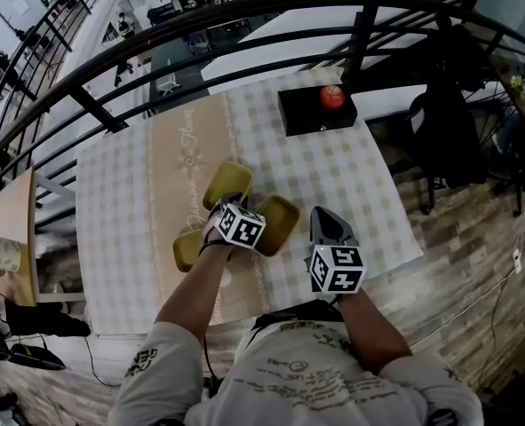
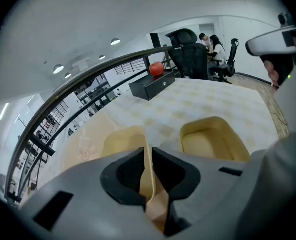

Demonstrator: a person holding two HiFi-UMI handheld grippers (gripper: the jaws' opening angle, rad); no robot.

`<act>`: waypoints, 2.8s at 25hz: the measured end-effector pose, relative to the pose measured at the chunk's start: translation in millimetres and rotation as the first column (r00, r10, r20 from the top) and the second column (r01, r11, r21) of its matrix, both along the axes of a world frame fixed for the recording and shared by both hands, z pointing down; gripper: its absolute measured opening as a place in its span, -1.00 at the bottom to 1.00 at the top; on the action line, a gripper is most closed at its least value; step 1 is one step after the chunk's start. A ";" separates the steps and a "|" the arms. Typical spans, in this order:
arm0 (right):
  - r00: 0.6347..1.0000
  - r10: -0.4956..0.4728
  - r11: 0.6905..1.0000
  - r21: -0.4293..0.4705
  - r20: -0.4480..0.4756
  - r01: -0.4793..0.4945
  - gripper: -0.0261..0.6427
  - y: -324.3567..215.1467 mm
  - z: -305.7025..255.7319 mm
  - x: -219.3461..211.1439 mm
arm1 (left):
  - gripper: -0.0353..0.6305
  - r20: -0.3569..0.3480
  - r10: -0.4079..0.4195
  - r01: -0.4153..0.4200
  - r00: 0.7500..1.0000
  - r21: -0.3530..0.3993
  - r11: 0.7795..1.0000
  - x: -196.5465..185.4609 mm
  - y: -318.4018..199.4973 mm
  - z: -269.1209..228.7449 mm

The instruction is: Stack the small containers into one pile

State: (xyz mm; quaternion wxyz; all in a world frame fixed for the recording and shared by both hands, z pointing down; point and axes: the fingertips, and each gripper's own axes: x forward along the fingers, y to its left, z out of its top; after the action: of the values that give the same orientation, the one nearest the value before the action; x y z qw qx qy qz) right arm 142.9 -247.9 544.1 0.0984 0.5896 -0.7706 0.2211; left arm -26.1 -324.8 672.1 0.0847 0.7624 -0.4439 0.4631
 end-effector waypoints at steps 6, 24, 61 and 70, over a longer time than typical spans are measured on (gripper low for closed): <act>1.000 0.001 1.000 -0.007 -0.007 -0.001 -0.92 -13.8 3.8 8.3 | -0.76 -0.004 0.021 -0.022 1.000 -0.104 0.994 5.7 -11.0 20.0; 1.000 0.008 1.000 -0.030 -0.020 -0.008 -0.92 -28.5 11.0 14.7 | -0.86 0.076 0.056 -0.042 0.996 -0.173 0.984 -5.8 -18.3 39.1; 0.977 -0.212 0.977 0.011 -0.001 0.212 -0.92 15.9 -11.9 -122.8 | -0.86 0.183 0.515 -0.456 0.837 -0.287 0.842 -117.3 166.4 -34.2; 0.974 -0.227 0.974 -0.001 -0.023 0.227 -0.92 29.6 -6.5 -139.9 | -0.86 0.151 0.562 -0.500 0.814 -0.311 0.808 -127.3 197.7 -12.9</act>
State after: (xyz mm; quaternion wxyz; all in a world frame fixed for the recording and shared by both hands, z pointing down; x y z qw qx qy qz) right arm 3.0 -218.3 537.6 0.1316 0.5003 -0.8319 0.2008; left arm -153.5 -127.1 659.2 -0.0042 0.7783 -0.1543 0.6086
